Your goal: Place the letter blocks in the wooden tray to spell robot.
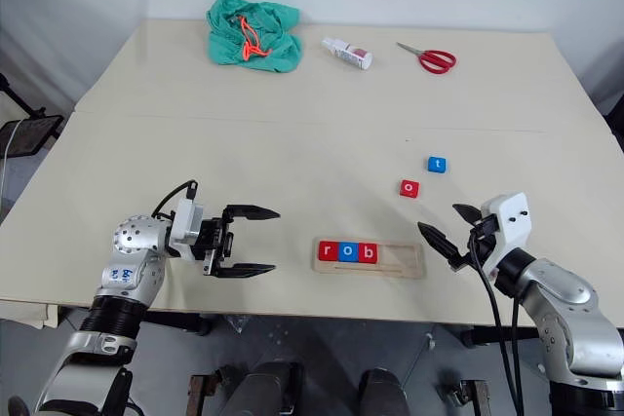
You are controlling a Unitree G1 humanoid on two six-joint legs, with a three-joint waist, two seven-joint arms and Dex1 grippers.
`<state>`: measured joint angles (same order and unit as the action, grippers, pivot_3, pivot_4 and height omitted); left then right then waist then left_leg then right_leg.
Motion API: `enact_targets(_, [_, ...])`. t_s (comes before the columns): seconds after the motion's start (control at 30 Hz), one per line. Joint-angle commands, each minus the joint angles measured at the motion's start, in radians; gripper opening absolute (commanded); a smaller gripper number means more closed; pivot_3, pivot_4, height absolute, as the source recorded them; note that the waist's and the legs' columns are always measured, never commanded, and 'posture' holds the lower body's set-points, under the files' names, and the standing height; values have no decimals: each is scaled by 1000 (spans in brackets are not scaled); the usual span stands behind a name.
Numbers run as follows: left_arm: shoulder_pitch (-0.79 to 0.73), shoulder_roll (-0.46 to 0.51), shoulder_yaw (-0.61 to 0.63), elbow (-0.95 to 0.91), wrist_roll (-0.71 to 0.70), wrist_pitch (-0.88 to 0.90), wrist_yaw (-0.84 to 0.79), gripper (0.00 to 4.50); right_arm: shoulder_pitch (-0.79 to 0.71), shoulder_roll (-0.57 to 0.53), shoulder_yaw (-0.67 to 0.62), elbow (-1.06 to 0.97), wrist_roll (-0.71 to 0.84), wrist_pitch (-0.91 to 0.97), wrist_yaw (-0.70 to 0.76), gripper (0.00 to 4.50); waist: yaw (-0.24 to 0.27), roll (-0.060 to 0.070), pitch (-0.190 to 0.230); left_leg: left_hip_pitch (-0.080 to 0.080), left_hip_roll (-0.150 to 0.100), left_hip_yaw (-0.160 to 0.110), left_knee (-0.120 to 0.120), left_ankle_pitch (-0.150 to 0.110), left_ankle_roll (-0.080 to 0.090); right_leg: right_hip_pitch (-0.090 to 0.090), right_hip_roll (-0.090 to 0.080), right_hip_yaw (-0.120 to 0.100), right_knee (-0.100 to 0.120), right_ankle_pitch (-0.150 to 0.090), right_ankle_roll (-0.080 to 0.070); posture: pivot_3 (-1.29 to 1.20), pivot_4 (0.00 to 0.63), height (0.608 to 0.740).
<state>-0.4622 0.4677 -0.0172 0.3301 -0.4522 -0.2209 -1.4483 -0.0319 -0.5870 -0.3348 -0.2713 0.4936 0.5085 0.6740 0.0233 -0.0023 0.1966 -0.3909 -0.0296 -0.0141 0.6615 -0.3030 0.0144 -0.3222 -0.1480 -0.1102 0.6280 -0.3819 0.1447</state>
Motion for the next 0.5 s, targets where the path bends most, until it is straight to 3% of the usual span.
enact_targets(0.03, [-9,7,12,-8,0,-15,-6,4500,-37,4,12,-31,1,15,-43,4481,0,0,0,0,0,0,0,0,0,0,0,0,0,0,0,0,150,740])
enact_targets(0.5, [66,9,17,-101,-8,0,35,4500,-290,286,236,103,-203,15,-408,4481,-24,0,0,0,0,-1,-2,0,0,-2,0,1,2,0,0,0,150,740])
